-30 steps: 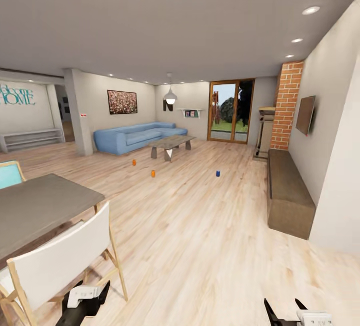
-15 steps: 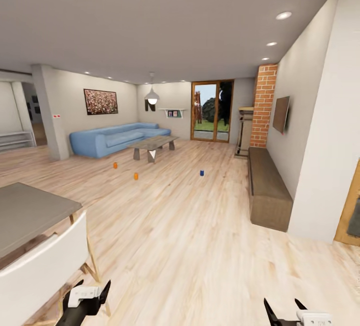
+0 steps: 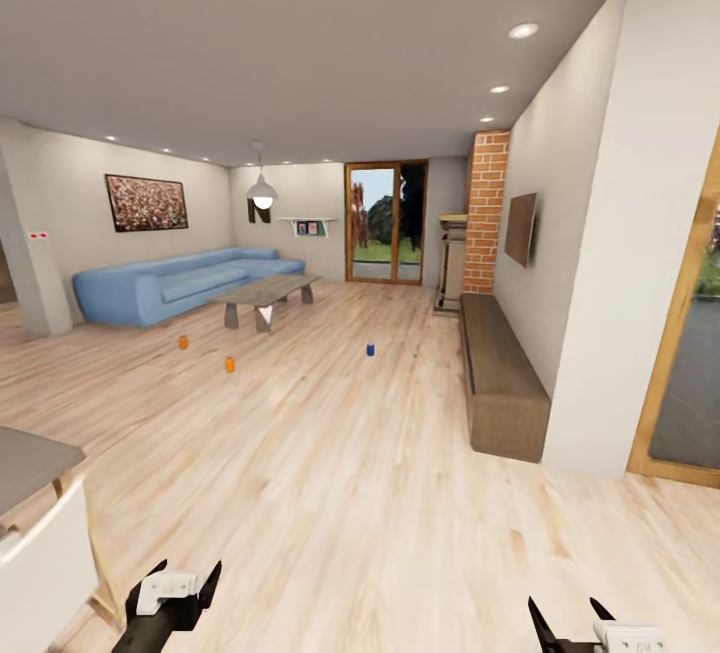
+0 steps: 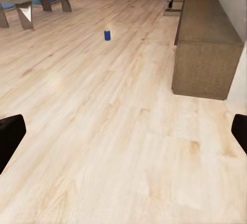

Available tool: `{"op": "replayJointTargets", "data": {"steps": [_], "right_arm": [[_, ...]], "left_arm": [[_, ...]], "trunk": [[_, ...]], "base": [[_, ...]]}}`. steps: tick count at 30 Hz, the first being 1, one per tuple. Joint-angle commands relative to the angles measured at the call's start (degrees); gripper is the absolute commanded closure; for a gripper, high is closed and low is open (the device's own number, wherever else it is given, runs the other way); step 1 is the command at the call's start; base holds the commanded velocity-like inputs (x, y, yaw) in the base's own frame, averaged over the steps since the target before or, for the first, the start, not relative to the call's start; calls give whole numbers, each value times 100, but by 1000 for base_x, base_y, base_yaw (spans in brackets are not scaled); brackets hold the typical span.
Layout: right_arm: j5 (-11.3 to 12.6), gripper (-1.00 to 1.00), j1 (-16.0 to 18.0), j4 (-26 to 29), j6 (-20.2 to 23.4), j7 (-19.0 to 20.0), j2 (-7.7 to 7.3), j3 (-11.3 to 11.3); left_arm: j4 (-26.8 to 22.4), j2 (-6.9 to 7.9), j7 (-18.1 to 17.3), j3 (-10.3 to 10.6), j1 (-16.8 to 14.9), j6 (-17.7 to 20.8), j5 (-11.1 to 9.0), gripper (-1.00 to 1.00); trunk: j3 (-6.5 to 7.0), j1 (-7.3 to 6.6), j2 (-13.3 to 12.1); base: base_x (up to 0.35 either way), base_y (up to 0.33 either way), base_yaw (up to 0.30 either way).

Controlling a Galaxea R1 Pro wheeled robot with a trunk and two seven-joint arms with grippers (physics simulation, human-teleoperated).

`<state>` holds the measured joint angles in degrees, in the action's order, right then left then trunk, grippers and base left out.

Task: Put the three can of soda from the living room inside the tash can in the kitchen.

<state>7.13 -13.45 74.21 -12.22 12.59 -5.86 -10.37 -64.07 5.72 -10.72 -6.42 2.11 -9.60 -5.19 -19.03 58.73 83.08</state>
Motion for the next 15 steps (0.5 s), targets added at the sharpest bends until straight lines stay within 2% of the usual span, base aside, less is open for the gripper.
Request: {"op": "replayJointTargets", "data": {"steps": [1, 15], "right_arm": [[0, -100, 0, 1, 0, 1, -1, 0], [7, -100, 1, 4, 0, -5, -2, 0]], "left_arm": [[0, 0, 0, 0, 0, -1, 0, -100], [0, -1, 0, 0, 0, -17, 0, -100]], "trunk": [[0, 0, 0], [-2, 0, 0]], "base": [[326, 0, -237], [326, 0, -238]]}}
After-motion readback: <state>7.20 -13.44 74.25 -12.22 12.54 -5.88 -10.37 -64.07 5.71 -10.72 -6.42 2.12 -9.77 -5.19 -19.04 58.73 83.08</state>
